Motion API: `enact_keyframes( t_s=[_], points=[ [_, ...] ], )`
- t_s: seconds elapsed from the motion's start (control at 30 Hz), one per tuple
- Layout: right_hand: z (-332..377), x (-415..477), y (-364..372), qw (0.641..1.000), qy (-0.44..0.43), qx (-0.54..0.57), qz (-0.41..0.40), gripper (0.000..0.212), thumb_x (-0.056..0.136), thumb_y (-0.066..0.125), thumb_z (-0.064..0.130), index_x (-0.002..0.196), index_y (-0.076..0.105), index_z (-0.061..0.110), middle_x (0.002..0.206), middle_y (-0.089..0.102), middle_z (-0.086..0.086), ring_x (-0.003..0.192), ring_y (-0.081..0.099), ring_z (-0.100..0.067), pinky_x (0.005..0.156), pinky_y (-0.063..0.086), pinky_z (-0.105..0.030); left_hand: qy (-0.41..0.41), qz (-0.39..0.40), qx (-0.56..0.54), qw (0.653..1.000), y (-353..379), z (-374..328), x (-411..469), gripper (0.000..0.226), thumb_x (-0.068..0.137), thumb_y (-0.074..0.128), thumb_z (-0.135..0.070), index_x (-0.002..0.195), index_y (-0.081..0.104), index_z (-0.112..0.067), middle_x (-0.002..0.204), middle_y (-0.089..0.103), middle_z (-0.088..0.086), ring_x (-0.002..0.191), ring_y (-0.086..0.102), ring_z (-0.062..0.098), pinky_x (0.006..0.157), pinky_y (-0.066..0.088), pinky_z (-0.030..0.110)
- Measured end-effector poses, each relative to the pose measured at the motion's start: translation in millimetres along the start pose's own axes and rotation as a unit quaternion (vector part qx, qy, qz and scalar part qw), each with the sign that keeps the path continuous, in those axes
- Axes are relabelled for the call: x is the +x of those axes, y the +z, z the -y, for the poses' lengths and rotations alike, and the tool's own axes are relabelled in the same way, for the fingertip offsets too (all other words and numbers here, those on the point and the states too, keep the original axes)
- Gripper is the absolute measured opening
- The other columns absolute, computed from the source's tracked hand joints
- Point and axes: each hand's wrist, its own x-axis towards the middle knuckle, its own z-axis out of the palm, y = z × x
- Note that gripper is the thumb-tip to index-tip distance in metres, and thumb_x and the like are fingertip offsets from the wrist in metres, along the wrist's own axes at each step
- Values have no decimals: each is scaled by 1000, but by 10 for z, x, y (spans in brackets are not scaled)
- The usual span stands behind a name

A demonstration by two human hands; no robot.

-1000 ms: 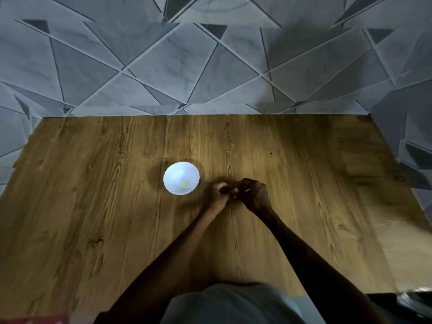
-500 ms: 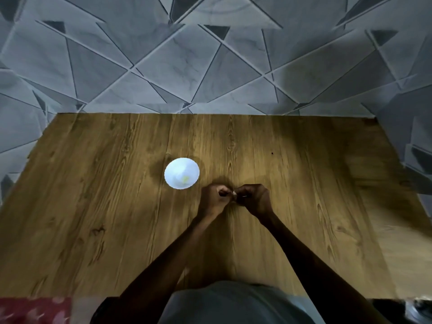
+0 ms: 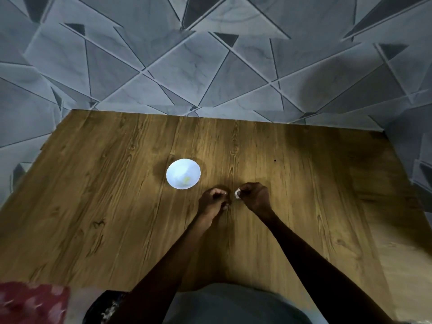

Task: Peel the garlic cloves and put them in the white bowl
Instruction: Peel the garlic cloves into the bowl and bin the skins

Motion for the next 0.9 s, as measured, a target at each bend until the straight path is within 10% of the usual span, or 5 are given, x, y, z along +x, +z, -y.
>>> enact_keyframes(
  t_s=[0.23,0.53,0.7,0.9],
  points=[
    [174,-191,-193,992,-103,46,55,17,83,72,-1,94,77,12,88,74,4,76,68,-1,65,50,-7,-5,48,-3,999,-58,-29,-156,14,92,57,0,97,68,-6,81,70,6,60,62,10,57,51,18],
    [131,-557,-142,952,51,292,77,16,83,76,3,99,75,2,85,76,-11,77,74,-29,70,62,-40,-75,176,-126,973,-192,-17,-348,9,94,59,-1,89,64,-6,66,65,2,54,58,4,58,50,14],
    [213,-706,-108,970,54,232,50,7,82,78,6,85,77,11,73,75,5,67,71,-6,63,56,-21,-83,162,-128,975,-207,48,-426,9,96,59,-8,91,66,-5,68,66,3,55,60,5,57,50,15],
    [224,-677,-5,995,91,16,47,14,83,76,19,70,72,18,66,69,5,61,65,-5,60,52,-22,111,32,248,962,-249,217,-392,25,92,65,-25,113,68,-14,107,68,-1,99,62,14,83,45,21]
  ],
)
